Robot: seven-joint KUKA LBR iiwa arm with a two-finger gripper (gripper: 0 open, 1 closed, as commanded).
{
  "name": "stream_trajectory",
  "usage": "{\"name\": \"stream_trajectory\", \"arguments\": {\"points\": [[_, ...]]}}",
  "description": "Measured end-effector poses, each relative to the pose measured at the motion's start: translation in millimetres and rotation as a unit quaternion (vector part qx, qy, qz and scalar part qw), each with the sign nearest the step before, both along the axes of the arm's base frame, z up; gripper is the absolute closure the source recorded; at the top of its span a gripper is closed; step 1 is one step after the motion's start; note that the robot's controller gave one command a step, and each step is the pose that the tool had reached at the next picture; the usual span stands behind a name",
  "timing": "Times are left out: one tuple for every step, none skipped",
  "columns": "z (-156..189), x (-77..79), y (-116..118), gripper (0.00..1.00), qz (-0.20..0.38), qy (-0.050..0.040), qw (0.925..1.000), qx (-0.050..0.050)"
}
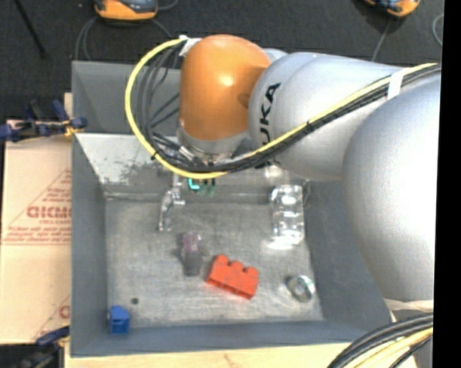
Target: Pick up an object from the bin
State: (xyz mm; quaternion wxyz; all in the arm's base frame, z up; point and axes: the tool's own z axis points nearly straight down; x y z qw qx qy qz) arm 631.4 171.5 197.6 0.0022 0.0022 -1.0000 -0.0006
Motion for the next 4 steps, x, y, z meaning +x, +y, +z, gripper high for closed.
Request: {"name": "stream_trajectory", "arguments": {"points": [[-52.9,-13.1,-56.6,0.00,0.003,-0.0006,1.0000,-0.002],[-104.2,-81.6,-103.2,0.00,0.177,-0.0004,0.9842,-0.001],[-102.1,-79.8,-100.5,1.00,0.176,-0.0032,0.9844,0.001],[41.5,-87.6,-117.8,1.00,0.221,-0.0082,0.9753,-0.001]]}}
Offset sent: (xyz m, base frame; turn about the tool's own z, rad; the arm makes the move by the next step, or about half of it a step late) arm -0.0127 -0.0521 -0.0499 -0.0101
